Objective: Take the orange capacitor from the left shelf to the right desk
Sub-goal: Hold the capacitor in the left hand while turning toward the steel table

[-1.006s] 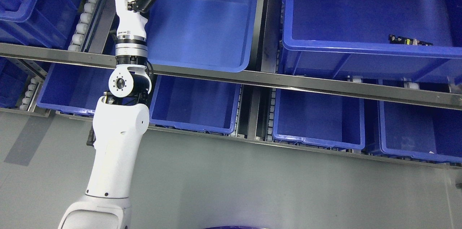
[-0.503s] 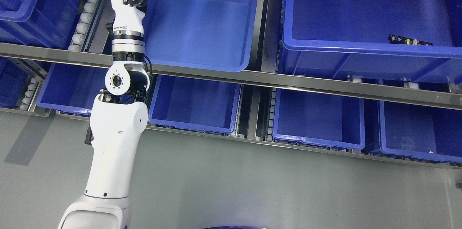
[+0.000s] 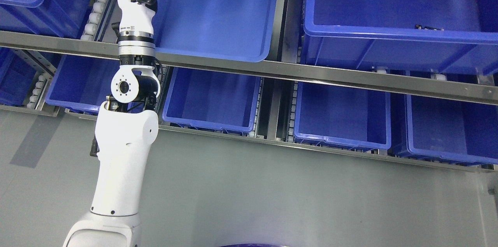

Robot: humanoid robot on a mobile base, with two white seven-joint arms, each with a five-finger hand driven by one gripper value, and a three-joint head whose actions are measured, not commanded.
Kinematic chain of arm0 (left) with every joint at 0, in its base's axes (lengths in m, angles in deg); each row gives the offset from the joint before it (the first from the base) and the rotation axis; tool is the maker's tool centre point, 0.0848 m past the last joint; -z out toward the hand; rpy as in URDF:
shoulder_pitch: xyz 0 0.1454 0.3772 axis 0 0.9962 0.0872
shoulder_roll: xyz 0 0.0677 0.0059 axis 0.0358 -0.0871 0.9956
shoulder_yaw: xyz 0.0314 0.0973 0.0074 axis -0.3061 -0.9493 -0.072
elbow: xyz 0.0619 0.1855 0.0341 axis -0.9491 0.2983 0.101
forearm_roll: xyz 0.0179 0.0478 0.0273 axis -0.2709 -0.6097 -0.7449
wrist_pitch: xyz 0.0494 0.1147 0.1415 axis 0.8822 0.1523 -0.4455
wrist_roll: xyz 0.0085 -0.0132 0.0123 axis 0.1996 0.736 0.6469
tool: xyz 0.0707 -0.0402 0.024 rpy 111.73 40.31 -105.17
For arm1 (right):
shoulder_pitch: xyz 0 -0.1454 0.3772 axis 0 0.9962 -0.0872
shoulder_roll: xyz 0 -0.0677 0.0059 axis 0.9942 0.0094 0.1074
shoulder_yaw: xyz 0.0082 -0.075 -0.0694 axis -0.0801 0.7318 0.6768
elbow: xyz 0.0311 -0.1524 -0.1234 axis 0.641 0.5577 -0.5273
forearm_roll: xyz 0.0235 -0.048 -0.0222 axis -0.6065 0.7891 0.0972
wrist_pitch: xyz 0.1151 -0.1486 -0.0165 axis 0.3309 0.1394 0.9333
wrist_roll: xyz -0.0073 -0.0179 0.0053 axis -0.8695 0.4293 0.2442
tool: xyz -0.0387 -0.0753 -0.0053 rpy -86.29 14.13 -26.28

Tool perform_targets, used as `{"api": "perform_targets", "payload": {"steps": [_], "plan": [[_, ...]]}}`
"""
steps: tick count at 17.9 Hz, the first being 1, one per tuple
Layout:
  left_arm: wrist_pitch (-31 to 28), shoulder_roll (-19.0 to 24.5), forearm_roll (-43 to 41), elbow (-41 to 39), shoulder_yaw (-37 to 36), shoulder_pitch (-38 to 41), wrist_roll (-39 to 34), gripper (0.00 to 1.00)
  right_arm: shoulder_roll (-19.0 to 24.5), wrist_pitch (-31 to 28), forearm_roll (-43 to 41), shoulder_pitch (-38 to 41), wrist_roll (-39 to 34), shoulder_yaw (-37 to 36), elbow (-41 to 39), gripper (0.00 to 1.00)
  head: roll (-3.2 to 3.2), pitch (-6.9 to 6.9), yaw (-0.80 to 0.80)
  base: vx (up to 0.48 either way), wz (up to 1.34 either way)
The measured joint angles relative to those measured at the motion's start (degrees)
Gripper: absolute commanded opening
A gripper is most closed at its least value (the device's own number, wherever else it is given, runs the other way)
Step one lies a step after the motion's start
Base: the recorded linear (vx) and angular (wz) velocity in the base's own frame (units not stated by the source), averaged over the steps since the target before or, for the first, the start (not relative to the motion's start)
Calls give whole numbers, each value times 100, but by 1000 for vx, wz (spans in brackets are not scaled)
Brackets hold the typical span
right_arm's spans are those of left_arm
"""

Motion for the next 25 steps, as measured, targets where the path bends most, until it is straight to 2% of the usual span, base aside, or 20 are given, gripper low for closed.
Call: {"api": "perform_targets", "payload": {"steps": [6, 25], "plan": [[44, 0, 4, -220, 20, 281, 314, 1, 0, -1, 0, 0, 0, 0, 0, 100, 0, 0, 0, -191, 49], [96, 0, 279, -840, -470, 500, 354, 2, 0, -3, 0, 1, 0, 0, 0, 100, 0, 0, 0, -172, -258]]}}
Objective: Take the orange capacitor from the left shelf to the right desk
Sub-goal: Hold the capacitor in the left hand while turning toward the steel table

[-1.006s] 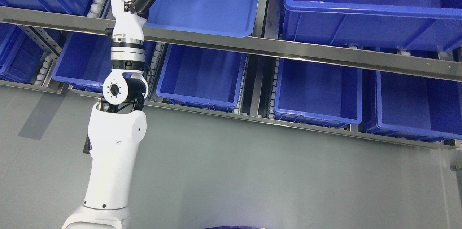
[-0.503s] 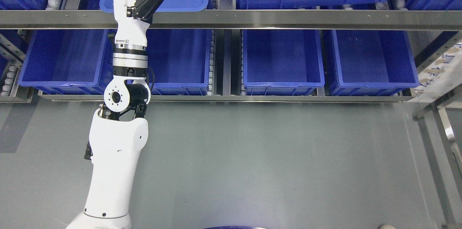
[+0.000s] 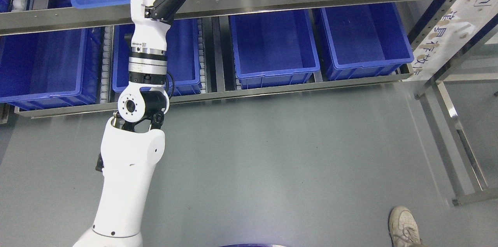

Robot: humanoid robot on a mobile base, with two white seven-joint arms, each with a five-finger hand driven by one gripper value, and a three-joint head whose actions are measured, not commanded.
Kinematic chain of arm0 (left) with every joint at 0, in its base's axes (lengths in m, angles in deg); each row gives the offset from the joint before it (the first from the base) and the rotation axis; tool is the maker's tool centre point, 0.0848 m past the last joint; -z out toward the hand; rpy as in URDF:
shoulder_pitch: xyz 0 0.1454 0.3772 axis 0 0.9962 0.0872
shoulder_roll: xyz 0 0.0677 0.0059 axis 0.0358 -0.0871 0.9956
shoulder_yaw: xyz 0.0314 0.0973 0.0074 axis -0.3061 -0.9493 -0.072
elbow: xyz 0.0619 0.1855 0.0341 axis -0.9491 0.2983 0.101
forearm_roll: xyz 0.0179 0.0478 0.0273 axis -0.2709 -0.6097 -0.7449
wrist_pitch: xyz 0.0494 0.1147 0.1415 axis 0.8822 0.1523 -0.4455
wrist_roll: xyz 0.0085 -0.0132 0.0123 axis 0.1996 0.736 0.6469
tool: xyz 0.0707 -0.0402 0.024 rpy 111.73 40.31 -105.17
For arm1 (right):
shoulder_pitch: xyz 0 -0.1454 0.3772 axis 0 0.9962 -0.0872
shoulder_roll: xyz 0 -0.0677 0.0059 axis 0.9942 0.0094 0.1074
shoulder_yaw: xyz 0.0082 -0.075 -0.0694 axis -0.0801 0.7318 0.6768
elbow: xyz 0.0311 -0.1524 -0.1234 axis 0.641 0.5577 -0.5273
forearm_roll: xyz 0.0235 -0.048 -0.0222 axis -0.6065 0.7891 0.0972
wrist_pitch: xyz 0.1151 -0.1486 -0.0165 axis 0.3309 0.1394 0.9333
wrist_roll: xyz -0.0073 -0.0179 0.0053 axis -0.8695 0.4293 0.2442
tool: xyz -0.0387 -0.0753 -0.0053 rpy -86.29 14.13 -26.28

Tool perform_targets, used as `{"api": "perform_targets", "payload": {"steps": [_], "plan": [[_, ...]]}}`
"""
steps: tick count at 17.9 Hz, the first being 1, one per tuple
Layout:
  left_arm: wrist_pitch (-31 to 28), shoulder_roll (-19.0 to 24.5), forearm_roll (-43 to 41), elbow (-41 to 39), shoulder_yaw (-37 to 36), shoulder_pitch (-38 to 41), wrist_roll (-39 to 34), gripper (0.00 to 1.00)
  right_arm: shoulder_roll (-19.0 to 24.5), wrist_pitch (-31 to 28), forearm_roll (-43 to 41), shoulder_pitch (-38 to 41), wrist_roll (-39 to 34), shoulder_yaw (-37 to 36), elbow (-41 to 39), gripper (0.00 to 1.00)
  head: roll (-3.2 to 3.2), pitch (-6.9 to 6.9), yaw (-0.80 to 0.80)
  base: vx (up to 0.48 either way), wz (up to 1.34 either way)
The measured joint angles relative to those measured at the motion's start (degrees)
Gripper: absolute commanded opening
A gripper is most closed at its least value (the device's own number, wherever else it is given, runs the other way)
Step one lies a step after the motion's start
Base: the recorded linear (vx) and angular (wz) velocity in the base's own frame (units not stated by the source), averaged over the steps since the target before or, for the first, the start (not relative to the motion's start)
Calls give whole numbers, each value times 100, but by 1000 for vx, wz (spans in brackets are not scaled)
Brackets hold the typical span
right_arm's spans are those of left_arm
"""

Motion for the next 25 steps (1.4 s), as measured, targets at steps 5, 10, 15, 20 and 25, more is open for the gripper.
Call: {"api": "perform_targets", "payload": {"steps": [5, 10, 15, 20, 25], "plan": [[1, 0, 85, -36, -138, -2, 0, 2, 0, 5, 0, 0, 0, 0, 0, 100, 0, 0, 0, -42, -123], [63, 0, 173, -60, -269, -3, -7, 2, -1, 8, 0, 4, 0, 0, 0, 100, 0, 0, 0, 5, -63], [72, 0, 236, -68, -379, -3, -9, 2, -1, 9, 0, 4, 0, 0, 0, 100, 0, 0, 0, 8, -162], [80, 0, 299, -65, -521, -26, -10, 2, 0, 34, 0, -3, 0, 0, 0, 100, 0, 0, 0, 5, -420], [84, 0, 356, -51, -673, -61, -2, 2, 0, 12, 0, -7, 0, 0, -1, 100, 0, 0, 0, 59, -530]]}}
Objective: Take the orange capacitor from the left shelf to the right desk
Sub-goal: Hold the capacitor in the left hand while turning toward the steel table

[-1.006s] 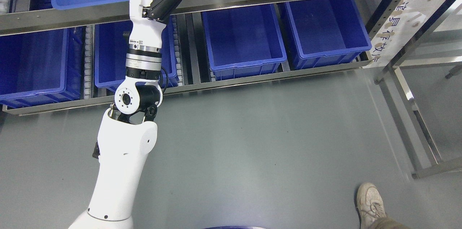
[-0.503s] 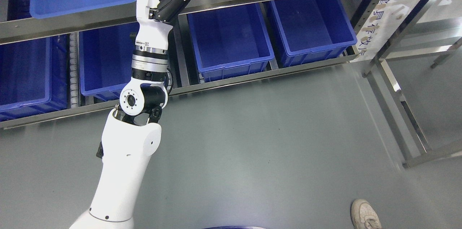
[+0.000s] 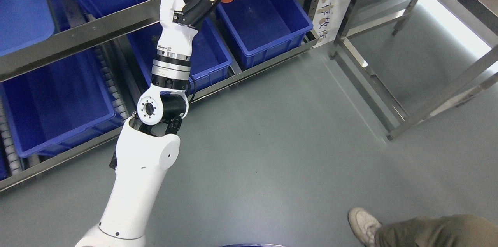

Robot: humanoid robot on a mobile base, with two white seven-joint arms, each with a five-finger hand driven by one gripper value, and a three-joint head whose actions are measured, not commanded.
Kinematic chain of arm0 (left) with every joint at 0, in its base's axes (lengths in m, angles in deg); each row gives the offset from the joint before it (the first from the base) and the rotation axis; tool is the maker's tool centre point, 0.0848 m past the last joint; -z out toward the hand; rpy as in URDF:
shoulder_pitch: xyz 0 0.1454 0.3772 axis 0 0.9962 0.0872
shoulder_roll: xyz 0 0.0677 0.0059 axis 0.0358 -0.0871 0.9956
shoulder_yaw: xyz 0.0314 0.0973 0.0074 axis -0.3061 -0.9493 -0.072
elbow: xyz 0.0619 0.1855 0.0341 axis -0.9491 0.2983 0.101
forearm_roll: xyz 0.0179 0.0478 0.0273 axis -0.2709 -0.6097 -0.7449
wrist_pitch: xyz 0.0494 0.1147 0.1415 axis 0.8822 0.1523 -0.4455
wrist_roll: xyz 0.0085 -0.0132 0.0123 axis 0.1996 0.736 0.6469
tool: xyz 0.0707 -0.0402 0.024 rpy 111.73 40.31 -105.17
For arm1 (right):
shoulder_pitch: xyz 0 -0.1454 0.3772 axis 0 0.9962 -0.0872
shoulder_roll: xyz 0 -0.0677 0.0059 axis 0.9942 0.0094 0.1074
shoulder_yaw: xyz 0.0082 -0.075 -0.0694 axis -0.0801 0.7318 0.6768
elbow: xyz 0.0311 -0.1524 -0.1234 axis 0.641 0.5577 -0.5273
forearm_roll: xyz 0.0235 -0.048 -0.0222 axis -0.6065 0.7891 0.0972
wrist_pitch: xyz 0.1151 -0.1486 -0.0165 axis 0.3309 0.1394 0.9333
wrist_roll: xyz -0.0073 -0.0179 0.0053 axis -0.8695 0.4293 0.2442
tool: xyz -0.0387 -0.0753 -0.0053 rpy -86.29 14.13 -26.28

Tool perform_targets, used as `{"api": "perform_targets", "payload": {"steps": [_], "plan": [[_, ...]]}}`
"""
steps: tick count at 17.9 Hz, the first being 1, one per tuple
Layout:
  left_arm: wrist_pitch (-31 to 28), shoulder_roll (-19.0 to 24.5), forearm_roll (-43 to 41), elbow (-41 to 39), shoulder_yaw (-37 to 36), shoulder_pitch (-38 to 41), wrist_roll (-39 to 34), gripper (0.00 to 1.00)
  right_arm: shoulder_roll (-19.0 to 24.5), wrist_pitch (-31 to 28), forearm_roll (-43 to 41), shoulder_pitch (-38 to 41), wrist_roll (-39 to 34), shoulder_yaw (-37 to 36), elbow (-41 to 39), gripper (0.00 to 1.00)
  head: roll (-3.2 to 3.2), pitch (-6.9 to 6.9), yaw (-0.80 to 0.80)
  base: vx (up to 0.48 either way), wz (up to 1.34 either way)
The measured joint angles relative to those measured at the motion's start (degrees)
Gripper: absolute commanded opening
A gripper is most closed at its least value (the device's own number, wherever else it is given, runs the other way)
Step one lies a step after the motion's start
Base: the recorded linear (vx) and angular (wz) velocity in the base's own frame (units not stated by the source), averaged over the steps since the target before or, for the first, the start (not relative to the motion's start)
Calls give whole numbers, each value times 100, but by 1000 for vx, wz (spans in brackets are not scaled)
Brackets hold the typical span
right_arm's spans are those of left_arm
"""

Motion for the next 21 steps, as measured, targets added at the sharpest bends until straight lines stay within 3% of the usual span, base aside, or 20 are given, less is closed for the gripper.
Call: {"api": "perform_targets", "payload": {"steps": [11, 21], "plan": [[-35, 0, 38, 11, -173, -132, 16, 2, -1, -9, 0, 7, 0, 0, 0, 100, 0, 0, 0, 159, -346], [-49, 0, 320, -21, -905, -495, 17, 2, -1, -12, 0, 11, 0, 0, 1, 100, 0, 0, 0, 273, -283]]}}
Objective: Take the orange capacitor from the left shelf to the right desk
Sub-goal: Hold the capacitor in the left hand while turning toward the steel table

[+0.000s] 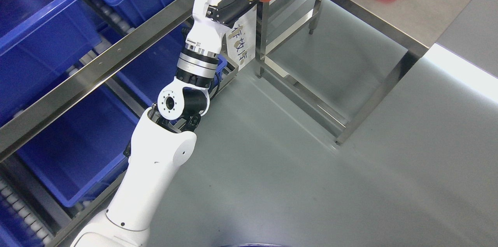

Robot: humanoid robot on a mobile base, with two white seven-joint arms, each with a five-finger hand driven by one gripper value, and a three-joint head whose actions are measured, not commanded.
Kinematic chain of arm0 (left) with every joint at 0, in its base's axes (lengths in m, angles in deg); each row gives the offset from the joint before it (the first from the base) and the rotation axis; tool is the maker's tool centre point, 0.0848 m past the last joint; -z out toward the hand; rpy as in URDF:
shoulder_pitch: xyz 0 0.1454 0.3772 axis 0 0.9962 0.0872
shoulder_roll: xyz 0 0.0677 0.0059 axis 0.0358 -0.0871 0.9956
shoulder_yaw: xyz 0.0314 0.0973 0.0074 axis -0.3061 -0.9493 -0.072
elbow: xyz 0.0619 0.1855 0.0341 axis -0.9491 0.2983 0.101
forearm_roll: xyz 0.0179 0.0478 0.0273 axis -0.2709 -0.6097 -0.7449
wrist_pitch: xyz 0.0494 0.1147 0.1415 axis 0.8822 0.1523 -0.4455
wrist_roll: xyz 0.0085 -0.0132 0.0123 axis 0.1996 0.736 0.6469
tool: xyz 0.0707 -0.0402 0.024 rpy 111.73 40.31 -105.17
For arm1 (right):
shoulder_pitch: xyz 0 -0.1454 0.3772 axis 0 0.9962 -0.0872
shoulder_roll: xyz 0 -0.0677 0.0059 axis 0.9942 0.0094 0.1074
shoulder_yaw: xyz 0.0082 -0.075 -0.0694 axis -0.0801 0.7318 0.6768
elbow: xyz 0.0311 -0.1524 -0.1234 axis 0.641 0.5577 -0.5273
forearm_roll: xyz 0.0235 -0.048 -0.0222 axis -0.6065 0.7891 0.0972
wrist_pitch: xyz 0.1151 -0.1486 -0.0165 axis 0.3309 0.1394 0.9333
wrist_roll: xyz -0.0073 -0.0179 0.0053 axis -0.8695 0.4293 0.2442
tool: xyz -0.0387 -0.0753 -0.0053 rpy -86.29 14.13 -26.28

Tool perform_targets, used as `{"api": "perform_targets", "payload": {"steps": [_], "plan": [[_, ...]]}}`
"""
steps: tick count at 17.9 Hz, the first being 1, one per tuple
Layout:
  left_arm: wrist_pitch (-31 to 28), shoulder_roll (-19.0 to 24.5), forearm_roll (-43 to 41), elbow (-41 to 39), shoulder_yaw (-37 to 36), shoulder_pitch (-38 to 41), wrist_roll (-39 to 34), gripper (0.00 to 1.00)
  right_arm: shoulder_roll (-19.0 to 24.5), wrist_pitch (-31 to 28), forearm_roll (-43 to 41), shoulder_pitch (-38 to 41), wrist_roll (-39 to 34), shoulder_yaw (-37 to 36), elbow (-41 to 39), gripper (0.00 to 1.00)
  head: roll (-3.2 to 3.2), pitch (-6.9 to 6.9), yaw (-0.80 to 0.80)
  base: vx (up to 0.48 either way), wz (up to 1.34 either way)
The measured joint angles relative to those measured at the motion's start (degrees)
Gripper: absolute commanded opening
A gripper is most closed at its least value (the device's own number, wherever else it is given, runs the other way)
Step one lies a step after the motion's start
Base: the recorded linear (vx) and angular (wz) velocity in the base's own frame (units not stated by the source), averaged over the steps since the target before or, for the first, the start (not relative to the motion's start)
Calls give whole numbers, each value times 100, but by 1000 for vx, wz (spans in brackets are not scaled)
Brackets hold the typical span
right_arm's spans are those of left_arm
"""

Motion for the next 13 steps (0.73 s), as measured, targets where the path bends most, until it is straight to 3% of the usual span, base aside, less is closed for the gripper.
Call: {"api": "perform_targets", "payload": {"steps": [5, 13], "plan": [[-52, 0, 263, -3, -282, -449, 1, 2, 0, -27, 0, -4, 0, 0, 0, 100, 0, 0, 0, 285, -459], [-793, 0, 578, 155, -480, -1128, -1, 2, 3, -1, 0, -7, 0, 0, 0, 100, 0, 0, 0, 275, -371]]}}
